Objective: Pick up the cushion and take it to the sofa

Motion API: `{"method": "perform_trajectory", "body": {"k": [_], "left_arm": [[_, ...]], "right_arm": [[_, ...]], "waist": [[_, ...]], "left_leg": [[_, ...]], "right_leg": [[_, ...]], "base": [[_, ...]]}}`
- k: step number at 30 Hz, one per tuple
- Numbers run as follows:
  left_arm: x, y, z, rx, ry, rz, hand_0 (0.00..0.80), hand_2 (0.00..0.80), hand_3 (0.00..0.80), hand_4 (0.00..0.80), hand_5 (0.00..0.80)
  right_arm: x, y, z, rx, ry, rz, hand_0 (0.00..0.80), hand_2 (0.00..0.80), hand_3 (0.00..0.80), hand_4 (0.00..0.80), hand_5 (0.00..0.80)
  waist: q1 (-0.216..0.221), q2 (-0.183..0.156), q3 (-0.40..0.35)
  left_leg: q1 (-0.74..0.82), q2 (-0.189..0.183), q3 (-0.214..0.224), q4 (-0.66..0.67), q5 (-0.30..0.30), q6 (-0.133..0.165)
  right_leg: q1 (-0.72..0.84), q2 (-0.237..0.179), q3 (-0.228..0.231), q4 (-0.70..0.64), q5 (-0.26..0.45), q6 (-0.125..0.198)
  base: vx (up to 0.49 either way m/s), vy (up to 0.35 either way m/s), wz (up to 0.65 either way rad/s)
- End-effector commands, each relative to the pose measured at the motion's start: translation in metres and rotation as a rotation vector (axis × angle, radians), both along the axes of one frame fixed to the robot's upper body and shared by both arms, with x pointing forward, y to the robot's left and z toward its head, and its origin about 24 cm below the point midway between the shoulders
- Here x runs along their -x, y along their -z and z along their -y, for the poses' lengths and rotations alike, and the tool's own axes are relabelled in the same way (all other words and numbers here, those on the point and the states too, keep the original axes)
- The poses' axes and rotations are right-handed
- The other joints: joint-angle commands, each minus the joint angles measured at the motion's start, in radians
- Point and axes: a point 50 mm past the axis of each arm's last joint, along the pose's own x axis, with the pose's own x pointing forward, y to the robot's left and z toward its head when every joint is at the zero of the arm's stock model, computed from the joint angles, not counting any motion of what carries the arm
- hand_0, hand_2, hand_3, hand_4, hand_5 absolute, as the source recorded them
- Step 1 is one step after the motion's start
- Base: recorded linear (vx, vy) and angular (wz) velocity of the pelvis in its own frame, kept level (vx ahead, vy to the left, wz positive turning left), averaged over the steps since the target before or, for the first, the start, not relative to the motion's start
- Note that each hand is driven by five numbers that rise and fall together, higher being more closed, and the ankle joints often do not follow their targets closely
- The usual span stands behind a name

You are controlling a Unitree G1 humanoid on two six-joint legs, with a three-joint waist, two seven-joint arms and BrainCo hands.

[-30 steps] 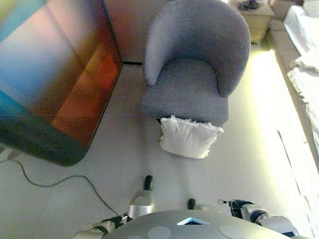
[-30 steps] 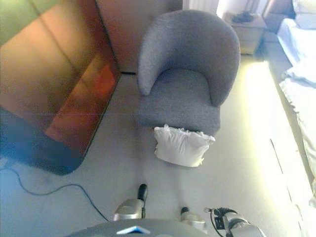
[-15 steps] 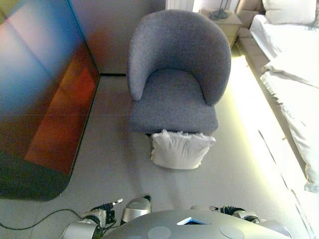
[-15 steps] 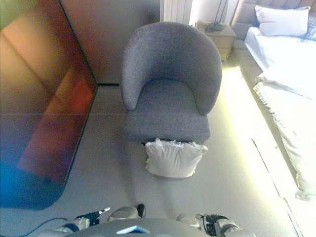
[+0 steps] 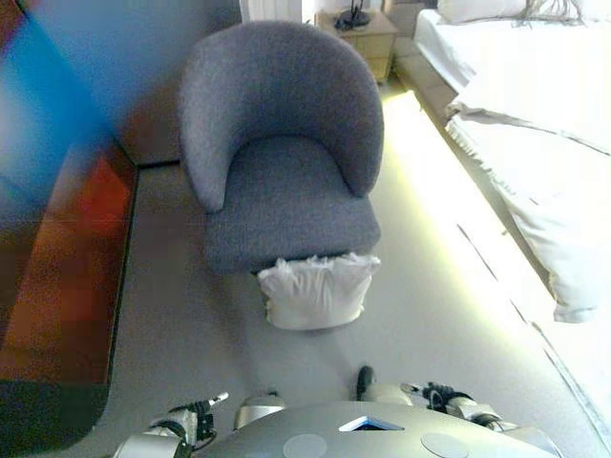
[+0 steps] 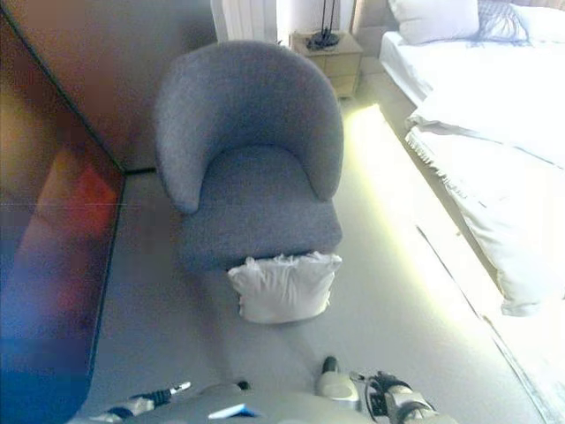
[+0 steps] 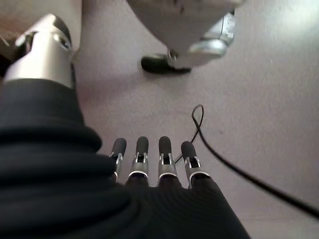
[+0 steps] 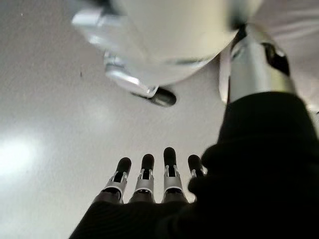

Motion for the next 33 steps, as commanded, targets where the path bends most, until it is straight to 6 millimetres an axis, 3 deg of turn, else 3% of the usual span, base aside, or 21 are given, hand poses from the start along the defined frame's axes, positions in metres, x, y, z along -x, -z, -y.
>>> {"method": "perform_trajectory", "body": {"k": [1,6,9,12,15,17,19,22,25,28,30,33], "left_arm": [[0.001,-0.006,-0.02,-0.072,-0.026,-0.013,0.0,0.0,0.0,0.0,0.0],[0.004,-0.003,-0.013,-0.057,-0.008,-0.028,0.0,0.0,0.0,0.0,0.0],[0.002,-0.001,-0.006,-0.037,0.004,-0.017,0.0,0.0,0.0,0.0,0.0],[-0.001,0.0,0.001,-0.018,0.005,-0.008,0.0,0.0,0.0,0.0,0.0],[-0.006,0.001,0.006,-0.005,0.021,-0.005,0.0,0.0,0.0,0.0,0.0],[-0.009,0.001,0.009,-0.001,0.033,-0.001,0.0,0.0,0.0,0.0,0.0],[-0.009,0.001,0.009,-0.004,0.02,0.007,0.0,0.0,0.0,0.0,0.0],[-0.006,0.001,0.008,-0.004,0.002,0.008,0.0,0.0,0.0,0.0,0.0],[0.002,0.002,0.008,0.004,-0.001,-0.017,0.0,0.0,0.0,0.0,0.0],[0.013,0.003,0.008,0.009,-0.004,-0.044,0.0,0.0,0.0,0.0,0.0],[0.018,0.003,0.009,0.012,-0.01,-0.052,0.0,0.0,0.0,0.0,0.0],[0.019,0.004,0.009,0.012,-0.021,-0.041,0.0,0.0,0.0,0.0,0.0]], "right_arm": [[-0.015,-0.001,-0.004,0.002,-0.067,0.018,0.0,0.0,0.0,0.0,0.0],[-0.016,-0.002,-0.001,0.005,-0.041,-0.009,0.0,0.0,0.0,0.0,0.0],[-0.02,-0.003,0.001,0.011,-0.019,-0.013,0.0,0.0,0.0,0.0,0.0],[-0.023,-0.005,0.003,0.019,-0.03,-0.015,0.0,0.0,0.0,0.0,0.0],[-0.025,-0.005,0.005,0.032,-0.018,-0.016,0.0,0.0,0.0,0.0,0.0],[-0.026,-0.006,0.007,0.037,0.012,-0.011,0.0,0.0,0.0,0.0,0.0],[-0.028,-0.008,0.011,0.035,0.009,-0.013,0.0,0.0,0.0,0.0,0.0],[-0.026,-0.008,0.013,0.035,0.0,-0.023,0.0,0.0,0.0,0.0,0.0],[-0.024,-0.008,0.013,0.035,-0.005,-0.026,0.0,0.0,0.0,0.0,0.0],[-0.022,-0.007,0.01,0.033,-0.001,-0.028,0.0,0.0,0.0,0.0,0.0],[-0.02,-0.006,0.009,0.041,0.001,-0.035,0.0,0.0,0.0,0.0,0.0],[-0.02,-0.005,0.006,0.05,0.024,-0.029,0.0,0.0,0.0,0.0,0.0]], "waist": [[0.006,-0.058,0.011],[0.02,-0.064,0.003],[0.03,-0.06,0.012],[0.042,-0.058,0.026],[0.04,-0.058,0.049],[0.043,-0.048,0.062],[0.053,-0.03,0.073],[0.072,-0.011,0.084],[0.103,0.009,0.085],[0.123,0.021,0.071],[0.129,0.022,0.061],[0.129,0.011,0.041]], "left_leg": [[-0.05,-0.062,-0.053,0.09,-0.089,0.09],[-0.043,-0.014,-0.061,0.133,-0.092,0.05],[-0.083,0.008,-0.082,0.213,-0.048,0.026],[-0.142,0.006,-0.104,0.319,0.0,0.015],[-0.198,0.011,-0.055,0.409,0.003,0.018],[-0.209,-0.006,-0.024,0.377,-0.005,0.018],[-0.226,-0.026,-0.007,0.297,0.024,0.007],[-0.272,-0.036,0.003,0.199,0.086,-0.005],[-0.303,-0.038,-0.017,0.063,0.166,-0.014],[-0.327,-0.024,-0.012,-0.023,0.216,-0.026],[-0.333,-0.011,-0.004,-0.023,0.213,-0.025],[-0.306,-0.004,0.002,-0.016,0.165,0.005]], "right_leg": [[-0.036,-0.1,0.048,0.082,-0.056,0.066],[0.014,-0.072,0.016,0.065,-0.09,0.024],[0.027,-0.063,-0.005,0.055,-0.097,0.002],[0.038,-0.063,-0.024,0.05,-0.107,-0.017],[0.04,-0.071,-0.054,0.073,-0.129,-0.032],[0.051,-0.071,-0.084,0.076,-0.138,-0.029],[0.073,-0.054,-0.093,0.069,-0.149,-0.024],[0.119,-0.024,-0.079,0.049,-0.17,-0.026],[0.191,0.01,-0.053,0.034,-0.208,-0.032],[0.256,0.031,-0.02,0.029,-0.254,-0.039],[0.287,0.027,-0.006,0.03,-0.281,-0.039],[0.304,-0.008,0.001,0.059,-0.309,-0.017]], "base": [[0.255,-0.27,0.11],[0.172,-0.262,0.2],[0.073,-0.221,0.15],[0.042,-0.163,0.14],[0.037,-0.119,0.17],[0.055,-0.031,0.54],[0.111,0.011,0.51],[0.161,0.013,0.24],[0.308,0.023,-0.1],[0.373,0.055,0.14],[0.374,0.087,0.18],[0.37,0.137,0.0]]}}
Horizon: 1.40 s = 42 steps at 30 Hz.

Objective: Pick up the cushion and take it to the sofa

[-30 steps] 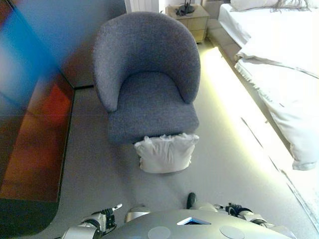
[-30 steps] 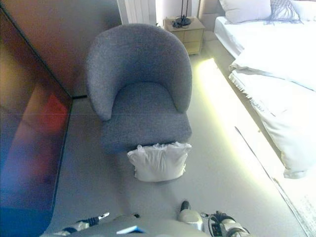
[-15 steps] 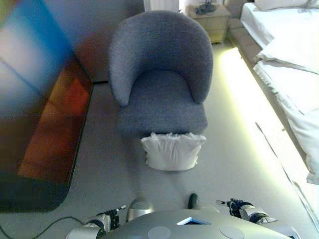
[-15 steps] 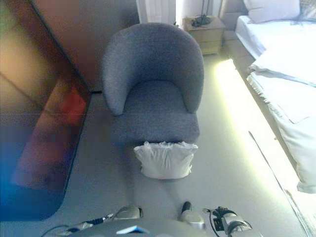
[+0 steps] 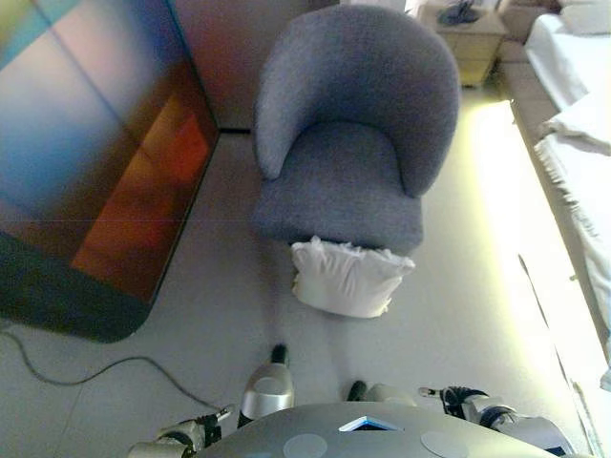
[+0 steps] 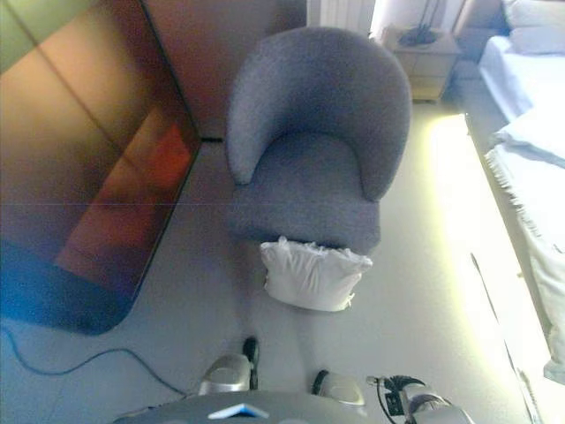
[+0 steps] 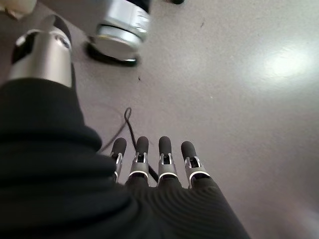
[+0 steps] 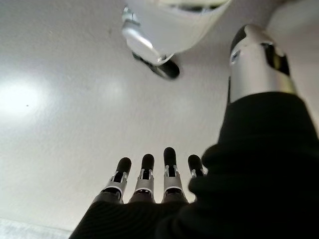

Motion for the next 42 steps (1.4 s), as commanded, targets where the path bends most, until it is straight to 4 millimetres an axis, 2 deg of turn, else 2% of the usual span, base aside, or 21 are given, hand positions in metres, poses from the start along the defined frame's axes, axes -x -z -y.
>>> {"method": "perform_trajectory", "body": {"k": [1,4,5,6,8,10,11,12,14,15,17,18,23,28,31,34,35,36,38,41,42], "left_arm": [[-0.003,-0.001,-0.005,-0.018,-0.005,0.023,0.0,0.0,0.0,0.0,0.0],[-0.019,-0.004,-0.013,-0.036,0.019,0.073,0.0,0.0,0.0,0.0,0.0],[-0.026,-0.006,-0.017,-0.042,0.033,0.101,0.0,0.0,0.0,0.0,0.0],[-0.033,-0.007,-0.02,-0.049,0.045,0.118,0.0,0.0,0.0,0.0,0.0],[-0.041,-0.01,-0.025,-0.073,0.064,0.13,0.0,0.0,0.0,0.0,0.0],[-0.043,-0.011,-0.029,-0.093,0.073,0.128,0.0,0.0,0.0,0.0,0.0],[-0.048,-0.013,-0.032,-0.107,0.072,0.124,0.0,0.0,0.0,0.0,0.0],[-0.049,-0.014,-0.034,-0.111,0.069,0.122,0.0,0.0,0.0,0.0,0.0],[-0.053,-0.016,-0.038,-0.125,0.059,0.124,0.0,0.0,0.0,0.0,0.0],[-0.056,-0.017,-0.039,-0.129,0.056,0.13,0.0,0.0,0.0,0.0,0.0],[-0.06,-0.018,-0.039,-0.131,0.05,0.146,0.0,0.0,0.0,0.0,0.0],[-0.061,-0.018,-0.038,-0.129,0.051,0.15,0.0,0.0,0.0,0.0,0.0],[-0.047,-0.013,-0.033,-0.133,0.105,0.125,0.0,0.0,0.0,0.0,0.0],[-0.052,-0.013,-0.03,-0.139,0.199,0.15,0.0,0.0,0.0,0.0,0.0],[-0.085,-0.018,-0.022,-0.144,0.249,0.285,0.0,0.0,0.0,0.0,0.0],[-0.142,-0.035,-0.01,-0.166,0.289,0.534,0.0,0.0,0.0,0.0,0.0],[-0.17,-0.049,-0.01,-0.183,0.282,0.666,0.0,0.0,0.0,0.0,0.0],[-0.185,-0.058,-0.006,-0.194,0.273,0.742,0.0,0.0,0.0,0.0,0.0],[-0.211,-0.074,0.003,-0.214,0.273,0.881,0.0,0.0,0.0,0.0,0.0],[-0.253,-0.111,0.008,-0.282,0.279,1.081,0.0,0.0,0.0,0.0,0.0],[-0.259,-0.118,0.009,-0.295,0.277,1.11,0.0,0.0,0.0,0.0,0.0]], "right_arm": [[-0.005,0.0,-0.002,0.018,0.046,0.028,0.0,0.0,0.0,0.0,0.0],[0.0,0.002,-0.006,-0.001,0.076,0.036,0.0,0.0,0.0,0.0,0.0],[0.0,0.003,-0.008,-0.014,0.065,0.042,0.0,0.0,0.0,0.0,0.0],[-0.002,0.002,-0.009,-0.019,0.033,0.054,0.0,0.0,0.0,0.0,0.0],[-0.007,0.001,-0.009,-0.023,-0.006,0.078,0.0,0.0,0.0,0.0,0.0],[-0.014,0.0,-0.01,-0.023,-0.011,0.094,0.0,0.0,0.0,0.0,0.0],[-0.021,-0.001,-0.012,-0.022,-0.005,0.108,0.0,0.0,0.0,0.0,0.0],[-0.023,-0.001,-0.012,-0.025,-0.011,0.113,0.0,0.0,0.0,0.0,0.0],[-0.034,-0.004,-0.014,-0.035,-0.048,0.127,0.0,0.0,0.0,0.0,0.0],[-0.038,-0.004,-0.015,-0.037,-0.046,0.139,0.0,0.0,0.0,0.0,0.0],[-0.039,-0.005,-0.015,-0.039,-0.005,0.157,0.0,0.0,0.0,0.0,0.0],[-0.036,-0.004,-0.014,-0.044,0.01,0.153,0.0,0.0,0.0,0.0,0.0],[-0.014,0.0,-0.008,-0.045,-0.012,0.103,0.0,0.0,0.0,0.0,0.0],[-0.016,-0.001,-0.008,-0.045,0.008,0.116,0.0,0.0,0.0,0.0,0.0],[-0.042,-0.007,-0.009,-0.01,0.005,0.215,0.0,0.0,0.0,0.0,0.0],[-0.1,-0.031,-0.009,0.052,-0.006,0.493,0.0,0.0,0.0,0.0,0.0],[-0.114,-0.042,0.003,0.066,0.006,0.567,0.0,0.0,0.0,0.0,0.0],[-0.123,-0.048,0.006,0.091,-0.004,0.633,0.0,0.0,0.0,0.0,0.0],[-0.145,-0.062,0.001,0.14,-0.014,0.741,0.0,0.0,0.0,0.0,0.0],[-0.184,-0.091,-0.004,0.212,-0.019,0.868,0.0,0.0,0.0,0.0,0.0],[-0.19,-0.097,-0.004,0.221,-0.022,0.896,0.0,0.0,0.0,0.0,0.0]], "waist": [[0.015,-0.021,-0.033],[0.012,-0.046,-0.052],[0.006,-0.064,-0.059],[0.0,-0.067,-0.067],[-0.009,-0.06,-0.071],[-0.016,-0.053,-0.068],[-0.033,-0.044,-0.055],[-0.035,-0.038,-0.053],[-0.038,-0.036,-0.033],[-0.045,-0.035,-0.019],[-0.063,-0.036,0.002],[-0.068,-0.036,0.008],[-0.077,-0.046,-0.021],[-0.073,-0.054,-0.034],[-0.072,-0.052,-0.004],[-0.073,-0.041,0.072],[-0.078,-0.035,0.114],[-0.079,-0.033,0.138],[-0.084,-0.03,0.174],[-0.09,-0.037,0.22],[-0.091,-0.04,0.229]], "left_leg": [[-0.079,-0.022,-0.012,0.022,0.05,0.032],[-0.104,-0.053,-0.04,0.114,0.002,0.079],[-0.094,-0.075,-0.034,0.125,-0.015,0.105],[-0.082,-0.084,-0.034,0.122,-0.025,0.12],[-0.043,-0.1,-0.037,0.111,-0.044,0.142],[-0.006,-0.102,-0.021,0.097,-0.055,0.144],[0.035,-0.096,-0.01,0.072,-0.052,0.137],[0.043,-0.09,-0.003,0.068,-0.052,0.131],[0.096,-0.084,0.025,0.042,-0.074,0.11],[0.113,-0.079,0.039,0.029,-0.081,0.105],[0.123,-0.07,0.057,0.026,-0.098,0.101],[0.112,-0.065,0.072,0.037,-0.092,0.106],[0.138,-0.052,0.077,0.039,-0.091,0.094],[0.147,-0.037,0.072,0.061,-0.101,0.082],[0.089,-0.02,0.065,0.118,-0.105,0.071],[-0.024,-0.003,0.048,0.178,-0.095,0.053],[-0.088,0.004,0.047,0.197,-0.085,0.047],[-0.138,0.001,0.042,0.22,-0.079,0.045],[-0.208,-0.01,0.034,0.252,-0.079,0.048],[-0.33,-0.011,0.029,0.293,-0.074,0.04],[-0.348,-0.013,0.028,0.299,-0.073,0.041]], "right_leg": [[0.244,-0.052,-0.012,-0.071,-0.104,0.061],[0.255,-0.093,0.004,0.02,-0.097,0.09],[0.235,-0.124,0.006,0.11,-0.029,0.119],[0.199,-0.141,0.01,0.186,0.035,0.13],[0.105,-0.172,0.003,0.35,0.12,0.137],[0.031,-0.19,-0.009,0.405,0.153,0.132],[-0.016,-0.151,-0.045,0.33,0.074,0.114],[-0.037,-0.141,-0.068,0.3,0.067,0.107],[-0.114,-0.178,-0.145,0.233,0.096,0.119],[-0.143,-0.193,-0.158,0.206,0.117,0.126],[-0.17,-0.215,-0.137,0.141,0.165,0.14],[-0.165,-0.216,-0.135,0.12,0.177,0.133],[-0.07,-0.186,-0.133,-0.015,0.143,0.133],[-0.032,-0.171,-0.142,-0.034,0.119,0.135],[-0.077,-0.175,-0.138,-0.008,0.11,0.13],[-0.171,-0.182,-0.128,0.028,0.109,0.125],[-0.231,-0.176,-0.111,0.043,0.113,0.12],[-0.277,-0.18,-0.103,0.054,0.122,0.122],[-0.344,-0.192,-0.096,0.076,0.126,0.126],[-0.459,-0.185,-0.08,0.109,0.128,0.125],[-0.479,-0.185,-0.078,0.117,0.129,0.125]], "base": [[0.367,0.16,-0.14],[0.372,0.161,-0.47],[0.278,0.153,-0.64],[0.287,0.176,-0.67],[0.271,0.183,-0.31],[0.236,0.099,-0.09],[0.187,-0.007,-0.25],[0.17,-0.048,-0.44],[0.074,-0.073,-0.56],[0.034,-0.08,-0.57],[-0.007,-0.081,-0.41],[0.033,-0.09,-0.11],[0.176,-0.091,-0.13],[0.186,-0.096,-0.06],[-0.017,-0.084,0.01],[-0.299,-0.071,0.09],[-0.334,-0.033,0.08],[-0.312,-0.005,0.08],[-0.164,0.025,0.05],[-0.116,-0.012,-0.04],[-0.102,-0.005,-0.04]]}}
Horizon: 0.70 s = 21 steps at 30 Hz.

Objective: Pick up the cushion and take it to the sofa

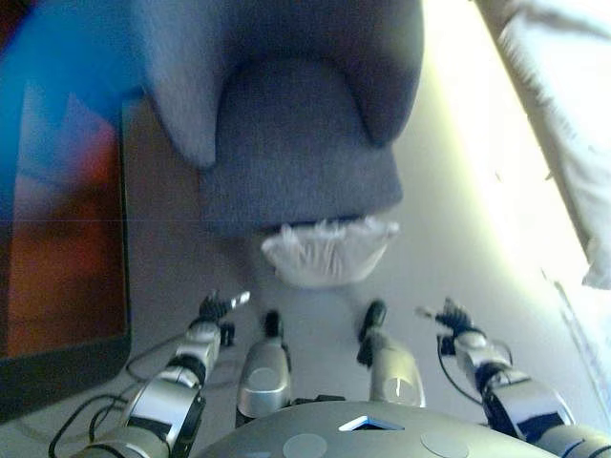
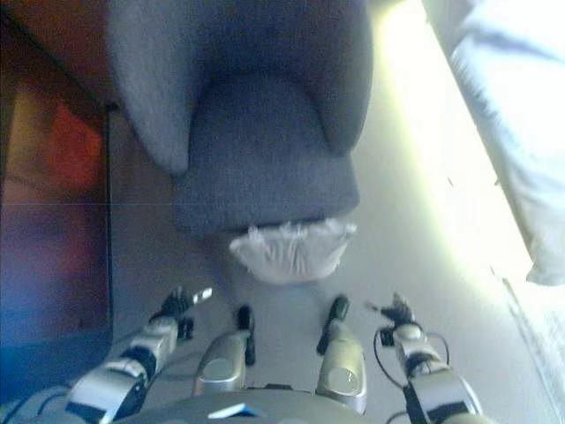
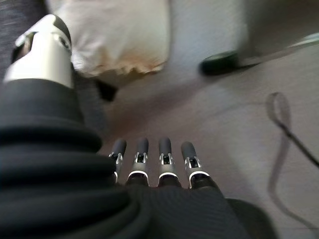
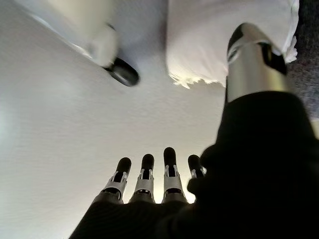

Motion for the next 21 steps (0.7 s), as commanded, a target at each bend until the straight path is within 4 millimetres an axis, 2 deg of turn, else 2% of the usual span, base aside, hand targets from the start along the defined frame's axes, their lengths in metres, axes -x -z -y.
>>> {"method": "perform_trajectory", "body": {"k": [1,4,8,11,12,13,21], "left_arm": [[-0.047,-0.051,0.003,-0.044,-0.046,0.28,0.0,0.0,0.0,0.0,0.0],[-0.074,-0.089,0.005,-0.062,-0.067,0.43,0.0,0.0,0.0,0.0,0.0],[-0.099,-0.134,0.008,-0.082,-0.062,0.587,0.0,0.0,0.0,0.0,0.0],[-0.112,-0.161,0.01,-0.077,-0.055,0.682,0.0,0.0,0.0,0.0,0.0],[-0.115,-0.168,0.011,-0.076,-0.054,0.704,0.0,0.0,0.0,0.0,0.0],[-0.117,-0.173,0.011,-0.075,-0.049,0.721,0.0,0.0,0.0,0.0,0.0],[-0.13,-0.206,0.01,-0.073,-0.024,0.808,0.0,0.0,0.0,0.0,0.0]], "right_arm": [[-0.039,-0.038,0.0,0.077,0.035,0.218,0.0,0.0,0.0,0.0,0.0],[-0.068,-0.075,0.001,0.107,0.038,0.337,0.0,0.0,0.0,0.0,0.0],[-0.089,-0.113,0.009,0.122,0.063,0.454,0.0,0.0,0.0,0.0,0.0],[-0.1,-0.134,0.014,0.137,0.075,0.516,0.0,0.0,0.0,0.0,0.0],[-0.103,-0.14,0.015,0.14,0.078,0.533,0.0,0.0,0.0,0.0,0.0],[-0.105,-0.144,0.016,0.146,0.08,0.547,0.0,0.0,0.0,0.0,0.0],[-0.123,-0.191,0.029,0.229,0.079,0.652,0.0,0.0,0.0,0.0,0.0]], "waist": [[-0.022,-0.02,0.051],[-0.03,-0.028,0.099],[-0.041,-0.027,0.151],[-0.043,-0.019,0.178],[-0.043,-0.016,0.18],[-0.041,-0.012,0.179],[-0.041,-0.001,0.18]], "left_leg": [[-0.161,-0.037,-0.027,0.006,0.035,0.051],[-0.248,-0.04,-0.036,0.031,0.045,0.053],[-0.351,-0.04,-0.048,0.065,0.056,0.051],[-0.422,-0.038,-0.059,0.096,0.059,0.054],[-0.445,-0.036,-0.062,0.105,0.059,0.054],[-0.457,-0.034,-0.071,0.118,0.034,0.047],[-0.668,-0.027,-0.112,0.235,0.018,0.047]], "right_leg": [[-0.057,-0.037,0.062,0.086,-0.118,0.084],[-0.143,-0.03,0.073,0.124,-0.119,0.078],[-0.244,-0.019,0.09,0.17,-0.124,0.064],[-0.315,-0.019,0.099,0.207,-0.133,0.055],[-0.339,-0.019,0.103,0.219,-0.137,0.054],[-0.353,-0.018,0.111,0.248,-0.17,0.061],[-0.56,-0.022,0.139,0.388,-0.203,0.04]], "base": [[-0.107,0.011,-0.02],[-0.109,0.005,0.04],[-0.064,0.015,0.03],[-0.051,0.024,0.05],[0.06,0.016,0.04],[0.068,0.004,0.04],[0.003,0.013,0.05]]}}
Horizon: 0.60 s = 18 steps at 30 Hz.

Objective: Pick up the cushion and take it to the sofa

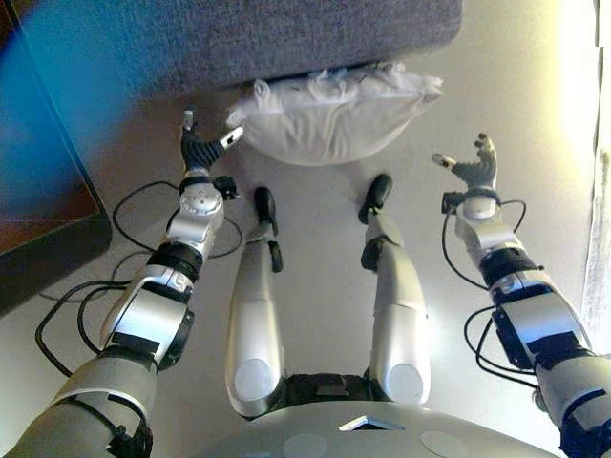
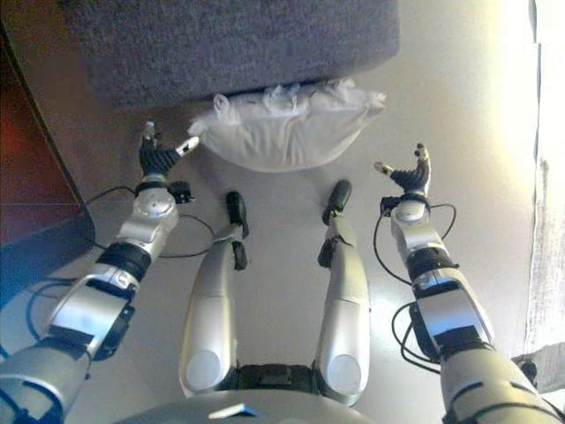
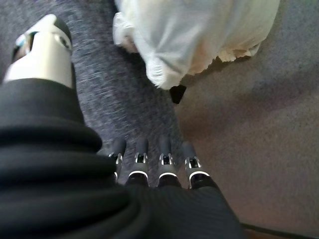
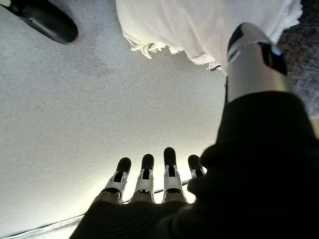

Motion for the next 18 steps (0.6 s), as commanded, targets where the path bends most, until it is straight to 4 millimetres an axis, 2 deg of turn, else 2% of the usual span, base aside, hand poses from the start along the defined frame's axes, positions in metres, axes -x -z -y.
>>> {"method": "perform_trajectory", "body": {"k": [1,5,9,11,13,16,18], "left_arm": [[-0.001,-0.02,-0.01,0.047,-0.02,0.092,0.0,0.0,0.0,0.0,0.0],[-0.003,-0.03,-0.019,0.062,-0.012,0.102,0.0,0.0,0.0,0.0,0.0],[-0.005,-0.034,-0.028,0.038,-0.018,0.075,0.0,0.0,0.0,0.0,0.0],[-0.005,-0.016,-0.011,-0.005,-0.033,0.051,0.0,0.0,0.0,0.0,0.0],[-0.001,-0.007,-0.024,-0.005,-0.035,0.04,0.0,0.0,0.0,0.0,0.0],[0.013,0.002,-0.049,0.005,-0.026,0.061,0.0,0.0,0.0,0.0,0.0],[0.018,0.002,-0.056,0.01,-0.017,0.082,0.0,0.0,0.0,0.0,0.0]], "right_arm": [[0.004,-0.023,0.03,0.094,0.066,0.051,0.0,0.0,0.0,0.0,0.0],[0.0,-0.048,0.042,0.138,0.086,0.102,0.0,0.0,0.0,0.0,0.0],[-0.001,-0.064,0.049,0.183,0.095,0.135,0.0,0.0,0.0,0.0,0.0],[-0.008,-0.071,0.043,0.176,0.097,0.149,0.0,0.0,0.0,0.0,0.0],[-0.007,-0.079,0.048,0.192,0.118,0.159,0.0,0.0,0.0,0.0,0.0],[0.0,-0.093,0.069,0.23,0.157,0.191,0.0,0.0,0.0,0.0,0.0],[0.001,-0.1,0.074,0.255,0.162,0.211,0.0,0.0,0.0,0.0,0.0]], "waist": [[-0.018,0.045,-0.001],[-0.013,0.043,-0.001],[-0.011,0.036,-0.001],[-0.005,0.014,-0.001],[-0.002,0.017,-0.001],[0.008,0.042,-0.001],[0.016,0.053,-0.001]], "left_leg": [[-0.117,-0.034,-0.032,-0.017,0.02,0.043],[-0.206,-0.027,-0.046,0.029,0.013,0.043],[-0.271,-0.023,-0.064,0.056,0.008,0.042],[-0.303,-0.026,-0.089,0.083,-0.012,0.043],[-0.327,-0.03,-0.096,0.088,-0.008,0.038],[-0.388,-0.038,-0.096,0.117,-0.007,0.034],[-0.429,-0.037,-0.095,0.146,-0.013,0.032]], "right_leg": [[-0.061,-0.018,0.039,0.211,-0.217,0.06],[-0.142,-0.016,0.039,0.271,-0.233,0.051],[-0.198,-0.008,0.042,0.299,-0.236,0.048],[-0.218,-0.006,0.032,0.316,-0.241,0.051],[-0.243,-0.013,0.03,0.33,-0.241,0.051],[-0.312,-0.022,0.034,0.375,-0.243,0.054],[-0.358,-0.031,0.035,0.417,-0.253,0.053]], "base": [[0.0,0.0,0.0],[-0.013,0.002,0.05],[-0.002,-0.058,-0.08],[-0.013,-0.18,-0.05],[0.001,-0.041,0.15],[-0.007,0.03,0.09],[-0.026,0.034,0.02]]}}
